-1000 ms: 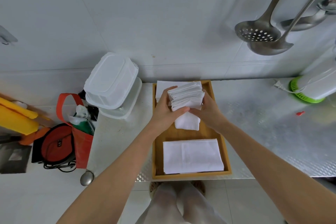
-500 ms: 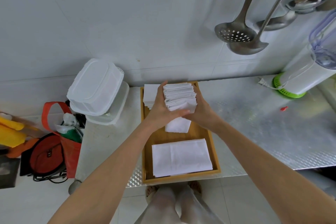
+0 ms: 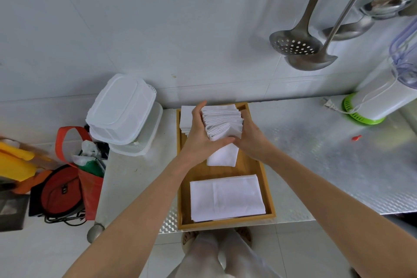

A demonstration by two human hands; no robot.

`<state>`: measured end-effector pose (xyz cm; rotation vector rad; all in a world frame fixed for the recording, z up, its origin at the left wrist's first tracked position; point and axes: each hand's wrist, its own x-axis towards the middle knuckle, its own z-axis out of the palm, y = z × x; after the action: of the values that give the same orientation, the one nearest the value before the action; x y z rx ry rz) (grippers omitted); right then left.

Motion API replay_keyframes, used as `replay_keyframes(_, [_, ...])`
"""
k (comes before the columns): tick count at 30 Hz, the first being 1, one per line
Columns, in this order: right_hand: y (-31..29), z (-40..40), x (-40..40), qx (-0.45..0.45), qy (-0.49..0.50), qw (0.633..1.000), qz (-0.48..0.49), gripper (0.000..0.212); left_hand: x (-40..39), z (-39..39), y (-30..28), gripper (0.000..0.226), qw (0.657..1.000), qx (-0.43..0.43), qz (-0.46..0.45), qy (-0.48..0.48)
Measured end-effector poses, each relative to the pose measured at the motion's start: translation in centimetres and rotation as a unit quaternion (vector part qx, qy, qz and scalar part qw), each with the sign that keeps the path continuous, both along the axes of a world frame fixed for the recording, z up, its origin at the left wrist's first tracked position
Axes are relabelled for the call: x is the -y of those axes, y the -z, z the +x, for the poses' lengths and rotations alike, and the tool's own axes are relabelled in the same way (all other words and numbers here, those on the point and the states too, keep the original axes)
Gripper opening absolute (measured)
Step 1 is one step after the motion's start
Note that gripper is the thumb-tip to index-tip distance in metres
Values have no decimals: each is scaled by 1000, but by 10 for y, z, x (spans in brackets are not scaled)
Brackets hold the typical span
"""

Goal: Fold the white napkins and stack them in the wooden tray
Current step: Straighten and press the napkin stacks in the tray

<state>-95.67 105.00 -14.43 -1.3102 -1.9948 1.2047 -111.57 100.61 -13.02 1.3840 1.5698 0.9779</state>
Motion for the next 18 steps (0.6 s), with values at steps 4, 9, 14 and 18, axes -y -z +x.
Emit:
replay_keyframes(4, [-2,0,0,-17,8,999,-31,52,11,-12,6,83,998,-32,35,-35])
replay_keyframes(9, [-6,-1,-2,-30,9,999,-37,59,18,-26,3,44,986,-128,102,-40])
replay_keyframes(14, [-7,-1,-1,-40,4,999,-37,60,21,-27,-2,29,993,-79,68,-63])
replay_keyframes(18, [-11,1,-3,-34,1,999,-37,63,21,-23,-2,33,994,-71,65,-43])
